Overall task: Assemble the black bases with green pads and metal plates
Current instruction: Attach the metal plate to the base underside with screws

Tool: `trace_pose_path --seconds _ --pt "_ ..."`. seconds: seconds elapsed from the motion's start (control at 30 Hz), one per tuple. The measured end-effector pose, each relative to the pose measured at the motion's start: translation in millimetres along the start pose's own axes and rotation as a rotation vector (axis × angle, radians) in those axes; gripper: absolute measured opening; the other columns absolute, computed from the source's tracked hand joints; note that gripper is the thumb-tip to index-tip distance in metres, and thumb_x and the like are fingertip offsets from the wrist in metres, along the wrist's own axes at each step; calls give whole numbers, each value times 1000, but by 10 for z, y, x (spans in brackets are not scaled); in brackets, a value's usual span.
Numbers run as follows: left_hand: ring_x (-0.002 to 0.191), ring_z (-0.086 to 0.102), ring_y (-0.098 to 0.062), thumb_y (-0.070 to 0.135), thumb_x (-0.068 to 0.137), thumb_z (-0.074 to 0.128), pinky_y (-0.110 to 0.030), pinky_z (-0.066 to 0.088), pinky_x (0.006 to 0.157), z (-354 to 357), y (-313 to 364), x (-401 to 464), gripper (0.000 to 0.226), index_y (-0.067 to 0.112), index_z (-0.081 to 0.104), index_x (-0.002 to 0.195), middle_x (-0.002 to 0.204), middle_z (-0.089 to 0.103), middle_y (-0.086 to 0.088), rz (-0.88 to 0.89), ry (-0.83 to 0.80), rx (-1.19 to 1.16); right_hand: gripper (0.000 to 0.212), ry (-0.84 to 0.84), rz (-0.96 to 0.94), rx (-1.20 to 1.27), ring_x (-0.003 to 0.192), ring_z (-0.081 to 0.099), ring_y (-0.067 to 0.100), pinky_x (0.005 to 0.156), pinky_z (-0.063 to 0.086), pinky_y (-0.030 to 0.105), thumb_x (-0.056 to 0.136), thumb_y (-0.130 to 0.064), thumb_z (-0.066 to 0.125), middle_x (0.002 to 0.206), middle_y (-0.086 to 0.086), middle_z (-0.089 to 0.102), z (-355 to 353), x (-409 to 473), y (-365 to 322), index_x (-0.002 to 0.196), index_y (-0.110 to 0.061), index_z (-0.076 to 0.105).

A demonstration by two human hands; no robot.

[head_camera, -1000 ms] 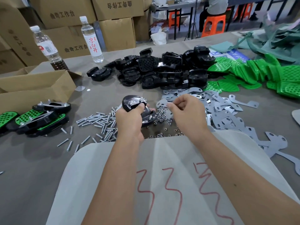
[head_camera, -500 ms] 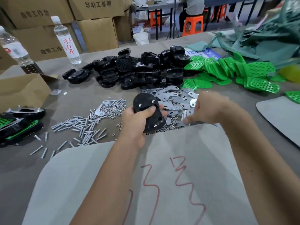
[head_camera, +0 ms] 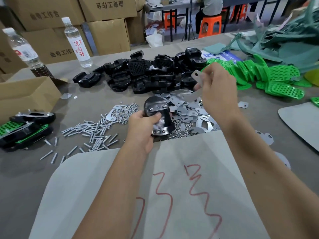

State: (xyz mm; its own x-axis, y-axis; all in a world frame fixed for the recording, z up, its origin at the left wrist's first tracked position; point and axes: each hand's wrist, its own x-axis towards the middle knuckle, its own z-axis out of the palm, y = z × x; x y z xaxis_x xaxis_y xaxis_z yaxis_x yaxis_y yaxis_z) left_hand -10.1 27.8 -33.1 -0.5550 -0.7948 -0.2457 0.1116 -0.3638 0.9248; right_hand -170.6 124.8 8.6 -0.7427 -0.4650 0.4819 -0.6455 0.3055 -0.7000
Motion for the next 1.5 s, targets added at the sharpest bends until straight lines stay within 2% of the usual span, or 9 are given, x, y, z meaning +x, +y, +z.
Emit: trace_pose_path --seconds 0.13,0.33,0.5,0.6,0.67,0.77,0.93,1.2,1.5 --pt "81 73 -32 -15 90 61 -50 63 65 -29 18 15 35 17 73 99 95 76 -11 53 51 10 25 -193 111 667 45 57 23 38 37 21 108 -14 48 64 4 59 286 -207 -111 86 -21 56" --pt "86 75 -32 -12 89 65 -53 65 73 -59 30 53 33 19 75 95 94 78 -8 125 153 13 20 -377 226 785 56 52 11 44 39 22 99 -6 46 68 -6 59 521 -409 20 103 -22 58" --pt "96 74 -38 -11 88 66 -58 62 81 -111 43 99 32 20 75 89 95 78 -7 133 228 -23 20 -237 243 897 62 58 13 55 47 21 103 -1 57 77 -4 74 525 -382 19 108 -19 62" --pt "81 77 -28 -10 86 68 -46 65 64 -144 29 116 33 22 76 83 82 79 1 180 256 20 25 -199 249 937 76 68 11 67 51 19 97 -3 68 79 0 75 500 -367 27 107 -24 76" --pt "82 77 -29 -3 83 70 -51 64 69 -136 15 113 26 23 75 86 84 78 1 263 279 130 27 -244 207 985 76 70 11 69 52 19 93 -4 73 77 -1 74 501 -391 -8 110 -25 78" --pt "94 74 -27 1 81 75 -50 60 89 -89 4 79 27 19 68 101 98 76 -5 419 324 268 27 -304 149 955 71 69 20 69 54 32 84 -12 83 76 6 77 579 -481 -111 107 -18 71" --pt "84 72 -10 7 81 83 -29 58 76 -54 -51 41 35 26 57 95 95 73 0 478 360 279 22 -274 145 822 63 66 20 66 52 37 81 -14 88 73 9 76 666 -574 -168 92 -16 69" --pt "90 76 -27 -3 78 80 -48 62 87 -98 -17 74 32 8 67 105 97 76 -10 365 338 190 29 -194 203 706 71 74 27 70 57 39 73 -29 94 73 2 77 681 -611 -159 82 -20 68" --pt "91 75 -29 -8 78 78 -50 62 86 -91 42 24 32 8 66 103 100 76 -14 276 323 102 40 -257 302 649 47 56 14 51 45 26 71 -38 95 61 11 71 678 -614 -178 72 -9 67"
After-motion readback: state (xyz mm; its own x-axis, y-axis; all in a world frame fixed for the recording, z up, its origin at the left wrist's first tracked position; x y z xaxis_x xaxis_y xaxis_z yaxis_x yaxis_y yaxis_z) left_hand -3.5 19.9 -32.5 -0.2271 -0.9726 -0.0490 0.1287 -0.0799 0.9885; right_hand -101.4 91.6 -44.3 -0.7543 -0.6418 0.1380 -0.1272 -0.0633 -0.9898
